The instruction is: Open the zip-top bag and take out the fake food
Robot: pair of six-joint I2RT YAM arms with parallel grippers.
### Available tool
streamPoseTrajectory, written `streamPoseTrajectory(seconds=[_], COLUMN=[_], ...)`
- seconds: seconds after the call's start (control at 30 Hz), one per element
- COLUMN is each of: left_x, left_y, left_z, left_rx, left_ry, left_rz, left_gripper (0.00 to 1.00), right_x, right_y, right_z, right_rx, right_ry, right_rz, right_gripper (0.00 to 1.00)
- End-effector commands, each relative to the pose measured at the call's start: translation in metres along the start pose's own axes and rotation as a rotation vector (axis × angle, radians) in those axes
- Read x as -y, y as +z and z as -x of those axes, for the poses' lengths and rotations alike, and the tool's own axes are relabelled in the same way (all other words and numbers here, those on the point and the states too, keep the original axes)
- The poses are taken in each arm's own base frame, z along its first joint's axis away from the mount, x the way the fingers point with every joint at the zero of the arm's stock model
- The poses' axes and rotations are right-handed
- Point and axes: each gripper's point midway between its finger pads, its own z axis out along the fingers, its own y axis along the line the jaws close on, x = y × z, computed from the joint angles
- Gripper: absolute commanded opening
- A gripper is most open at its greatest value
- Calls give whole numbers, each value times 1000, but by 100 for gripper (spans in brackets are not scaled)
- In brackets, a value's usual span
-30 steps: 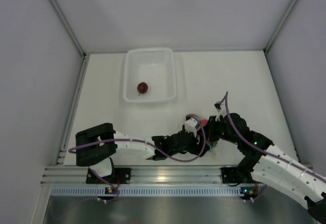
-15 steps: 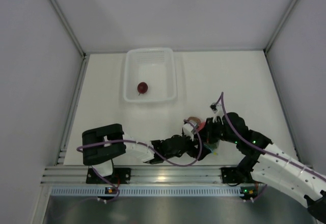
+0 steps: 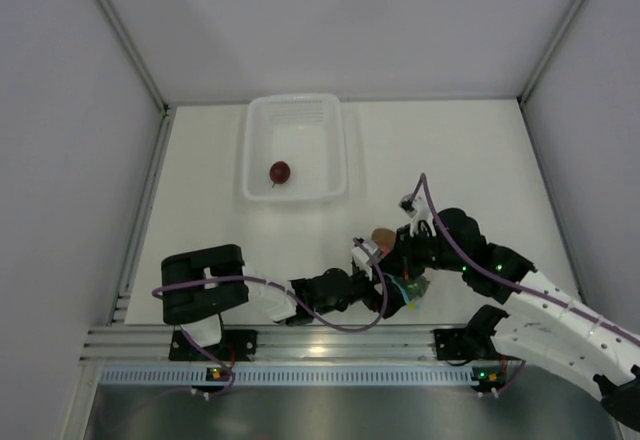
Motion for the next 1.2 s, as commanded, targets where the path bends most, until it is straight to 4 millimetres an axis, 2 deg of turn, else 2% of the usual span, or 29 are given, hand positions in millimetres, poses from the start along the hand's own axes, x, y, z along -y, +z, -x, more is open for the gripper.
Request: streamPoseTrajectory(seconds=[0.0,0.13,0.3,0.37,0.6,0.63,0.67,0.8,0.83,0.9,1.03,1.17], left_x=[18,16,15,18,24,24,24,24,23,21,13,5], left_y=[0,4,10,11,8,7,7,6,5,3,-3,-3], left_z=[18,14,10,11,15,15,14,14,14,14,12,7], left_rx=[56,49,39,55,83,82,81,79,80,80,81,44], left_ry=[8,-1,-10,-15,-25,-22,-20,-19,-17,-19,-19,-14], left_rz=[-75,-62,-61,-81,-122,-123,-125,-126,-121,-117,-82,-30], left_gripper=[92,96,87,81,73,69,59,38,35,24,5,0], right_x=[-17,-19,-31,-37,-52,-55,-56,-54,-47,-41,-17,8], right_y=[2,8,9,9,5,5,5,5,6,6,8,7], right_z=[12,5,0,-2,-3,-2,-2,1,1,5,8,7], right_rx=[25,7,-1,-7,1,3,2,20,20,33,46,34], right_ry=[-54,-54,-68,-66,-76,-76,-78,-80,-80,-89,-119,-147], right_rz=[73,108,181,211,287,299,307,284,244,206,75,-63], right_gripper=[0,0,0,0,0,0,0,0,0,0,0,0])
